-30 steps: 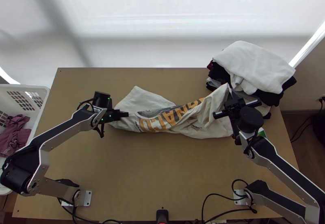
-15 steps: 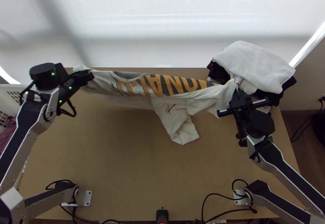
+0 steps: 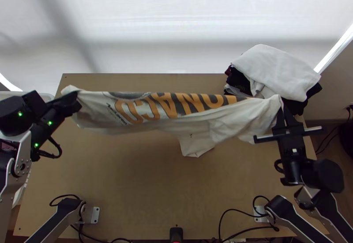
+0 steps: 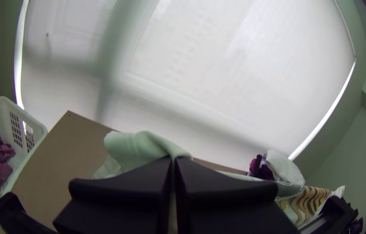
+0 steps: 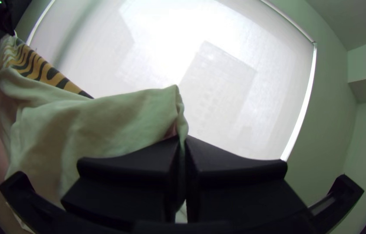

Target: Fold the t-shirt

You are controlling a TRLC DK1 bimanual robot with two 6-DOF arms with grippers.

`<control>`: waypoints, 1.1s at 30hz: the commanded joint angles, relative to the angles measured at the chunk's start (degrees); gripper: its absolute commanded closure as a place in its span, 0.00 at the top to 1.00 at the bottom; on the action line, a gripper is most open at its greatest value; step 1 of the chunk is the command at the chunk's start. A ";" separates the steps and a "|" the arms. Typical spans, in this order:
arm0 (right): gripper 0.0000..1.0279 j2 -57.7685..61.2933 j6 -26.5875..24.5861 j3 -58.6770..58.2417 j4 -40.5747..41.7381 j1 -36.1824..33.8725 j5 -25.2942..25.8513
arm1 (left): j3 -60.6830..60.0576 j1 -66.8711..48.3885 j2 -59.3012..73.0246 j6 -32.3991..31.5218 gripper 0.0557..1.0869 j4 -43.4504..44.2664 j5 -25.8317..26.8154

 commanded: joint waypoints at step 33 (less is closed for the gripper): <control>0.03 -0.95 4.20 -17.00 1.13 1.34 1.25 | 7.19 0.20 55.12 -3.73 0.58 35.05 -1.38</control>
